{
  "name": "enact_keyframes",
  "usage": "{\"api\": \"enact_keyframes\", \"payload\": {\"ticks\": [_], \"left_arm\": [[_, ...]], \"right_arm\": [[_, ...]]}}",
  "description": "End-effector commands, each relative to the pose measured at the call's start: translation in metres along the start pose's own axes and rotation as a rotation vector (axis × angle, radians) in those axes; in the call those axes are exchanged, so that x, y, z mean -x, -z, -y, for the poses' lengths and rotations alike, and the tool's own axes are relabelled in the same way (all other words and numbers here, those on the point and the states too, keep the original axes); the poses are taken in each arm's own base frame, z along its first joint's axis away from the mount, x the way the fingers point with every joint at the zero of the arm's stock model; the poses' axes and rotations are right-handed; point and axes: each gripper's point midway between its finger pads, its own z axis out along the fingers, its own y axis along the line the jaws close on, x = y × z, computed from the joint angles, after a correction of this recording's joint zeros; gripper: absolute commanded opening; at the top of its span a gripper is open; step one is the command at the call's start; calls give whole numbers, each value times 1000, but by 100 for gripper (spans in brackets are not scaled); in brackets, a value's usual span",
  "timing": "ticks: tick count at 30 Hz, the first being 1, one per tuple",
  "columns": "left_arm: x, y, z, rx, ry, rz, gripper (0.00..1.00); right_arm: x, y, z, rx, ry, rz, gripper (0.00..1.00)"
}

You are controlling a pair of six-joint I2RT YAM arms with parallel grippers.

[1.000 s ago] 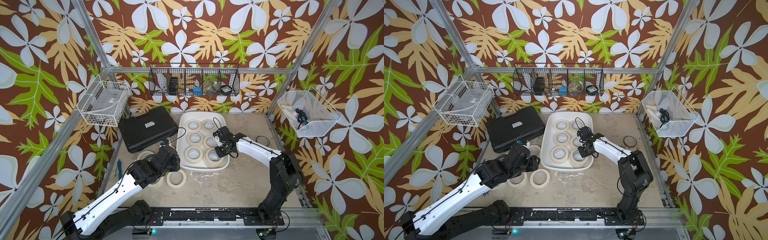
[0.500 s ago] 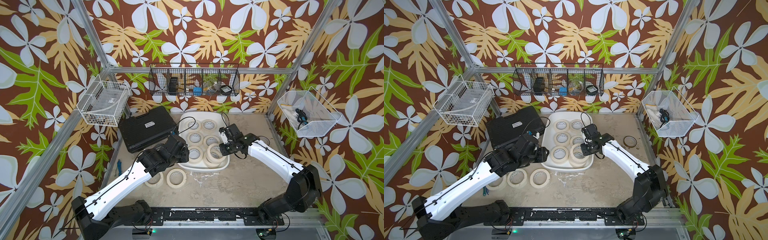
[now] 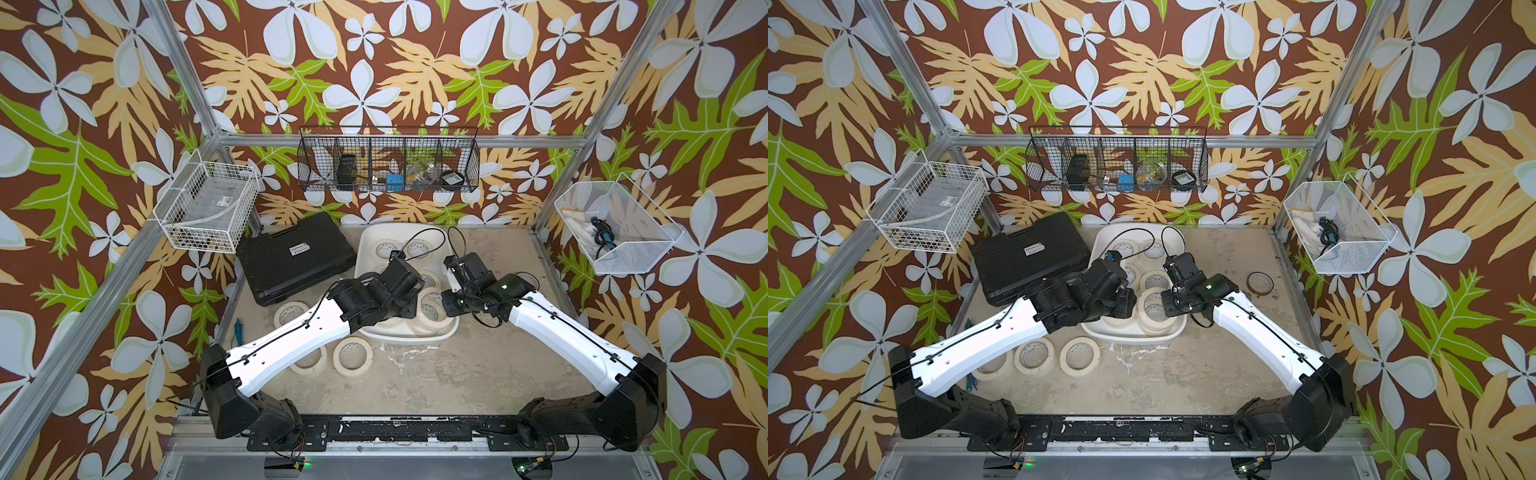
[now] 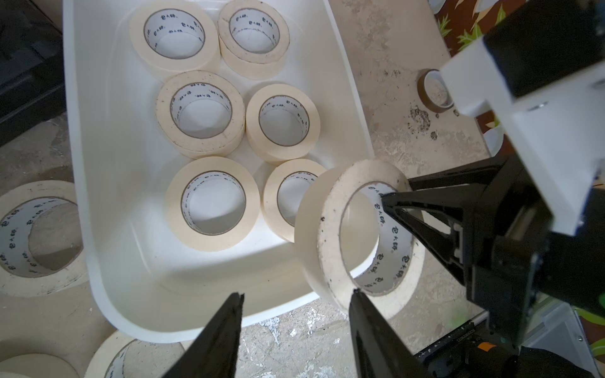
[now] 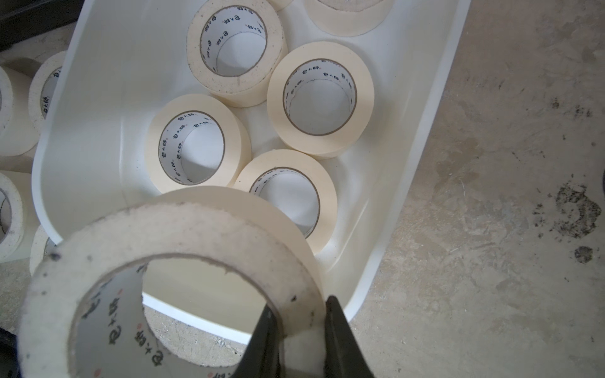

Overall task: Take out the art tape in the storage box
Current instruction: Pick up the art tape from the storage box.

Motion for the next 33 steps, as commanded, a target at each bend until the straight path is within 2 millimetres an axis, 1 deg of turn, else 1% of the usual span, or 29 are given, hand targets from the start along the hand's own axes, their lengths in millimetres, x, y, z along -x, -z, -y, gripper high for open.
{"api": "enact_keyframes", "payload": {"ticks": [1,6,12,13,14,17,18,19,21,23,25,27,30,33], "left_arm": [[-2,-13,5,29,-23,-2,57],[-9,-39,7,58,-46,-38,57],[-12,-55,13,61,-54,-59,56],[-14,-58,13,65,-56,-65,55],[-15,-60,13,68,-55,-69,52],[-15,-63,12,76,-53,-70,38],[-15,-64,12,76,-51,-70,31],[-15,-64,12,75,-51,-69,28],[-15,-65,13,71,-43,-64,26],[-16,-66,15,59,-40,-69,23],[-18,-66,16,50,-36,-74,21],[-22,-67,17,39,-34,-85,20],[-26,-64,18,14,-26,-96,20],[-31,-58,16,0,-16,-106,20]], "right_arm": [[2,3,-1,-6,-25,18,0],[2,7,-3,-1,-29,29,0],[2,7,-2,-4,-32,32,0],[1,7,-2,-3,-32,32,1],[0,6,-2,-4,-32,28,2],[-1,4,-1,-7,-34,23,8],[-1,5,-1,-7,-34,25,12],[-1,5,-1,-8,-33,26,15],[1,7,-1,-7,-27,34,23],[4,11,-2,3,-12,54,34],[7,17,0,-3,-6,82,41],[13,27,0,1,-2,118,48],[21,44,0,12,-7,175,55],[28,63,-1,36,-14,242,57]]}}
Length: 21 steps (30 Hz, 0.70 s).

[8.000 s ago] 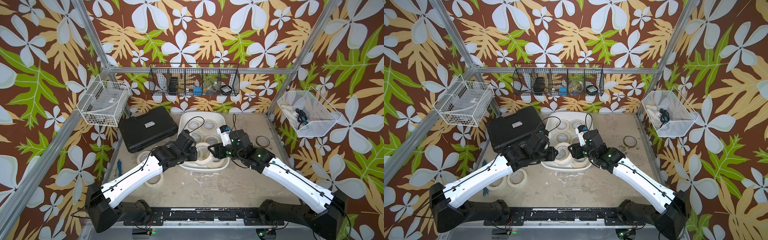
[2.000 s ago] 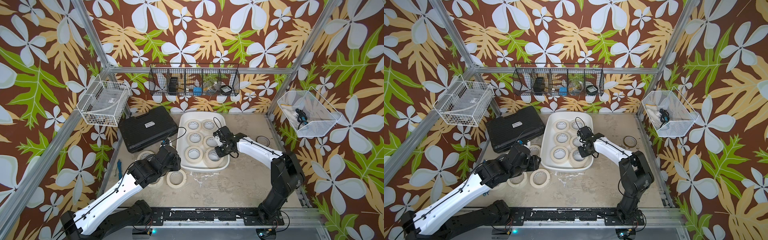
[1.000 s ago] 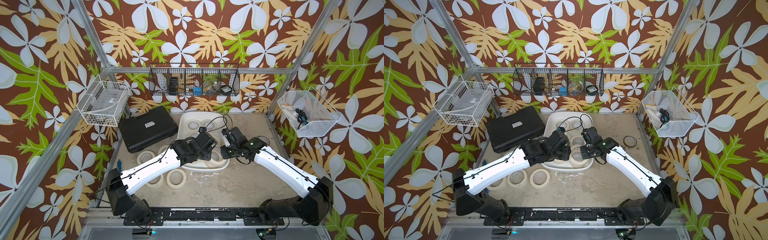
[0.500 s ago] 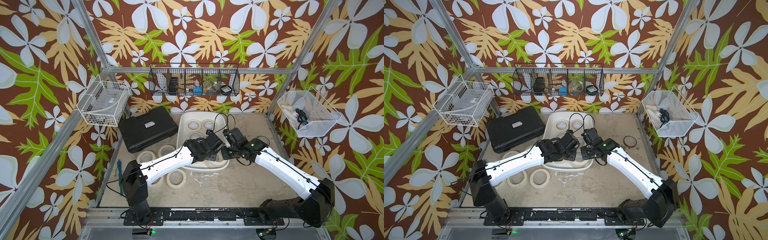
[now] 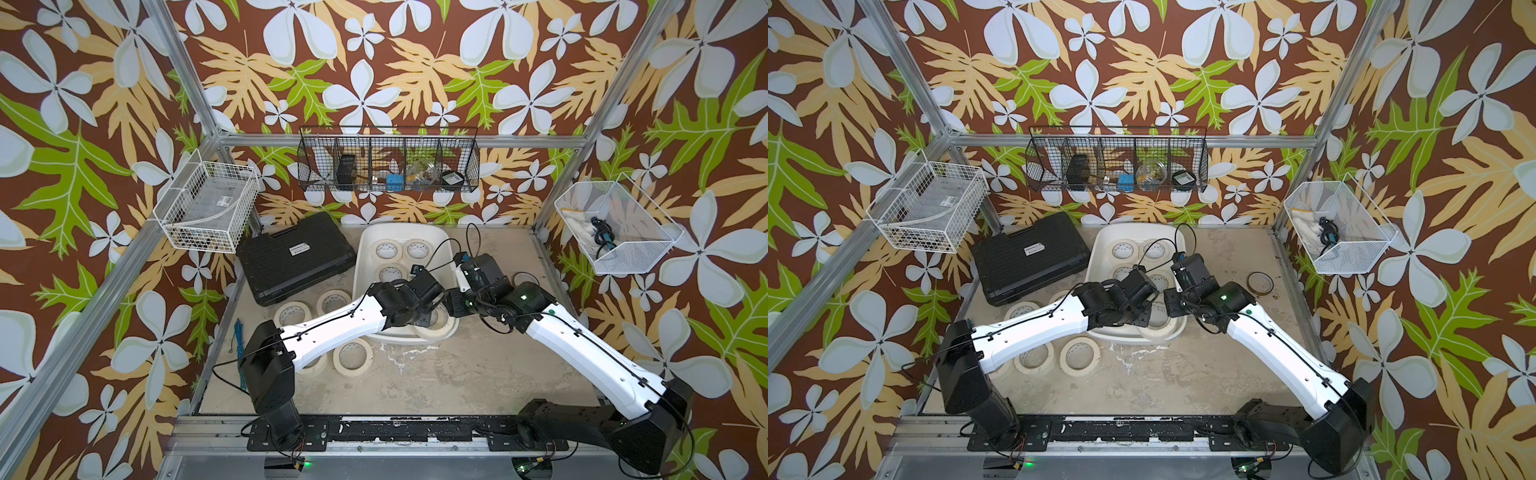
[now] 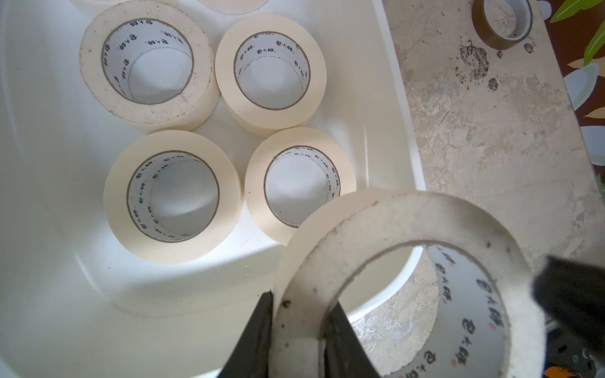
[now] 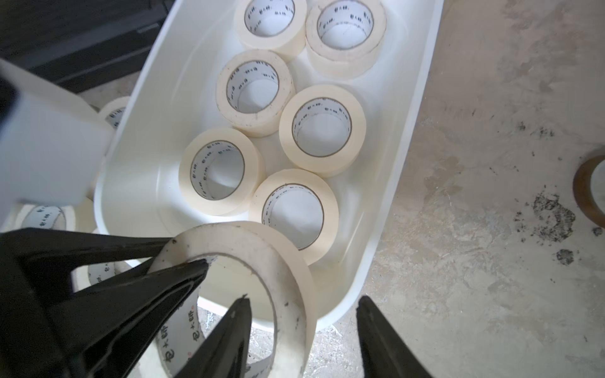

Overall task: Take out the art tape in the storage box
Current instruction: Pick up the art tape from the storage box, then place the art tape at the center of the board.

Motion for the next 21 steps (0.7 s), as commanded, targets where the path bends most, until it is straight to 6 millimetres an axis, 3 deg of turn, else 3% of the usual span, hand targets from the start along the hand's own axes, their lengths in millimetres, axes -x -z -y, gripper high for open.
{"api": "enact_keyframes", "payload": {"ticks": [1,5,11,21], "left_arm": [[0,9,5,-53,26,11,20],[-12,22,-1,-73,38,2,20],[-46,36,-7,-76,27,-5,20],[-105,31,-18,-57,-4,-51,20]], "right_arm": [[17,19,1,4,-5,96,57],[29,41,8,-9,-16,194,58],[35,56,24,-69,-36,277,58],[25,37,28,-60,-46,223,57]]}}
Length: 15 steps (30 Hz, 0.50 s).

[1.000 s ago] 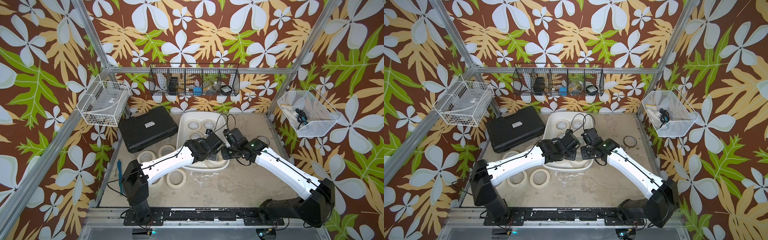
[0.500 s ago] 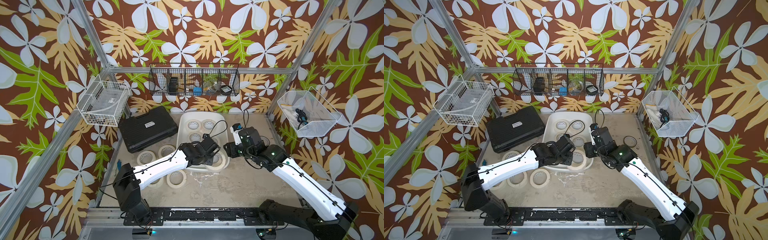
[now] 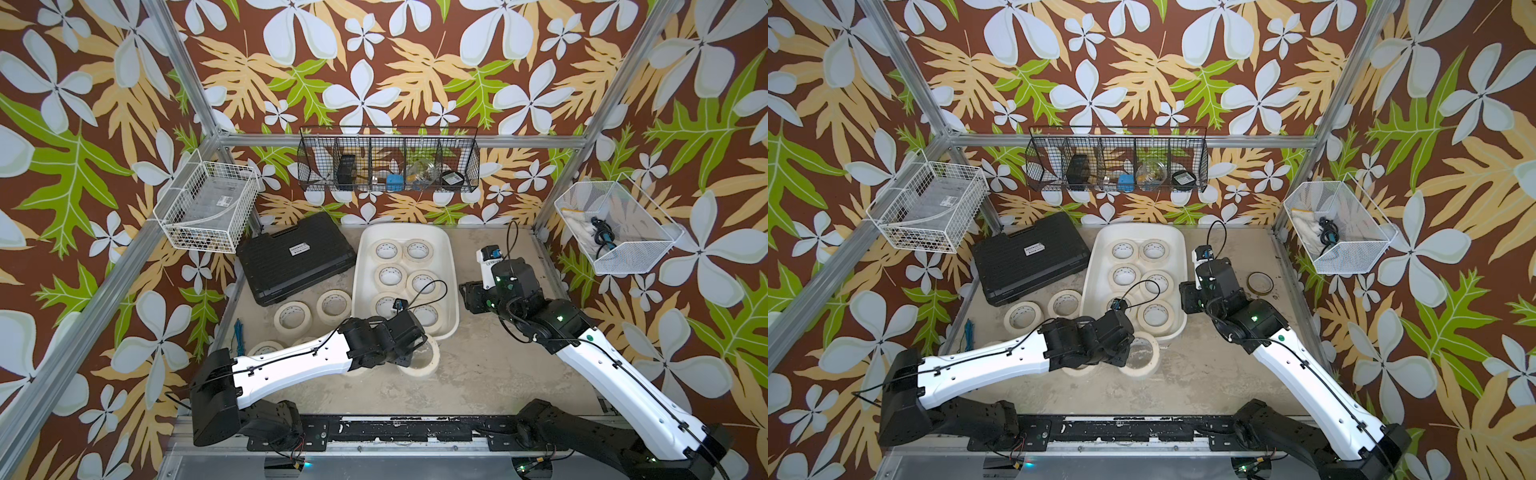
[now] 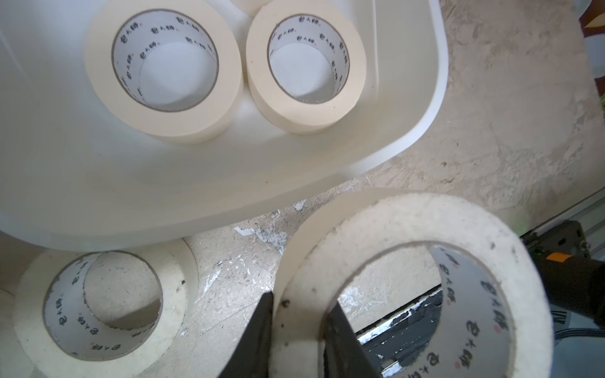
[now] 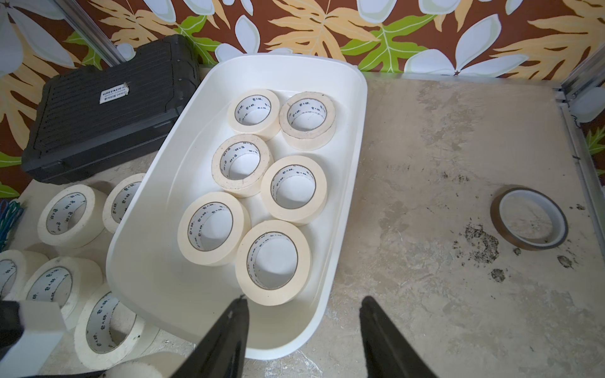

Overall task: Take out the art tape in the storage box
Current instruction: Place the art tape at the center of the board.

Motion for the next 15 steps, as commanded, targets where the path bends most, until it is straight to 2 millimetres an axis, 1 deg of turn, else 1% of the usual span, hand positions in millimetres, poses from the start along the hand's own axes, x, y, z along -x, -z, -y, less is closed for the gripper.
{"api": "enact_keyframes", "payload": {"ticks": [1,3,8,11,15], "left_arm": [[-5,-4,3,-15,32,24,20],[-15,-11,0,-18,36,11,20],[-31,-27,-10,0,47,1,20],[-37,-37,-16,16,50,-1,20],[-41,-48,-23,38,56,15,20]], "right_arm": [[2,-4,-2,5,3,7,58],[0,-6,-1,4,7,2,58],[-4,-9,-1,7,9,-7,58],[-5,-11,-2,13,10,-10,57],[-6,-12,-2,15,12,-13,57]]}}
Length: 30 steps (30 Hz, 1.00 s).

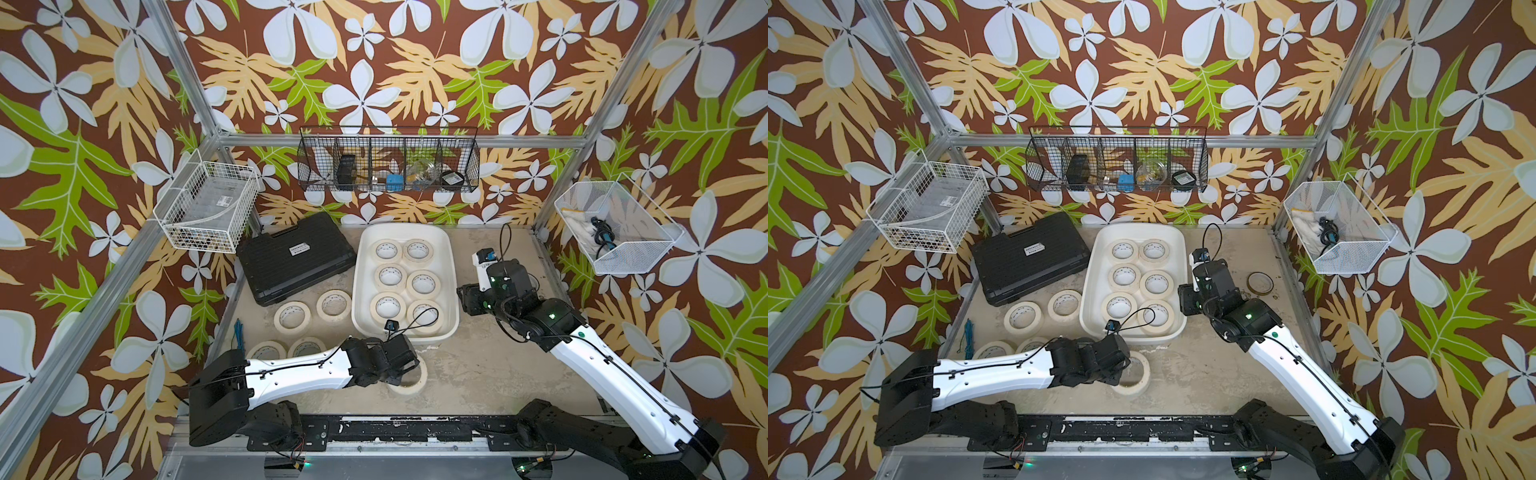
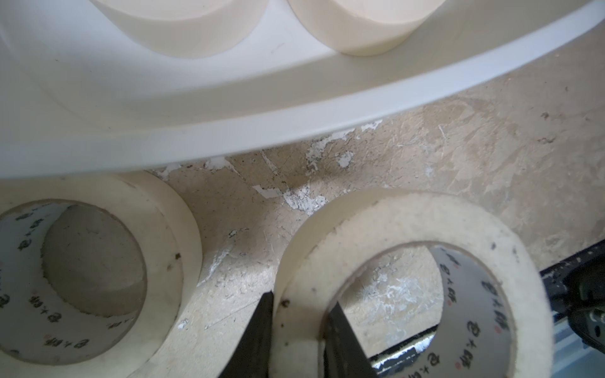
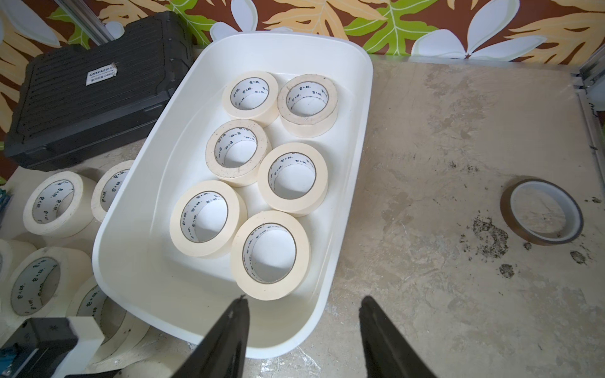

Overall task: Take out the art tape in the storage box
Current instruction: Place the art tape at the center of the board.

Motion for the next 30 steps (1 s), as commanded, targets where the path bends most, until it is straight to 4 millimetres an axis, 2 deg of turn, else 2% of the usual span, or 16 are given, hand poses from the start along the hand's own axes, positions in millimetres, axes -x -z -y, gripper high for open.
{"api": "enact_keyframes", "payload": {"ticks": [1,8,14,18,25,30], "left_arm": [[11,-6,5,-19,31,64,20],[0,-27,-13,61,55,62,20],[1,-30,-28,125,105,97,20],[3,-30,-29,132,118,108,22],[1,-38,-30,136,142,88,30],[5,-36,-30,134,154,100,37]], "right_arm": [[4,-1,-1,7,2,16,58],[-1,-5,-2,14,2,1,57],[-3,-6,-2,20,1,-2,57],[-5,-8,-4,28,1,-9,58],[-8,-10,-4,32,1,-17,58],[-8,-10,-4,32,1,-16,58]]}}
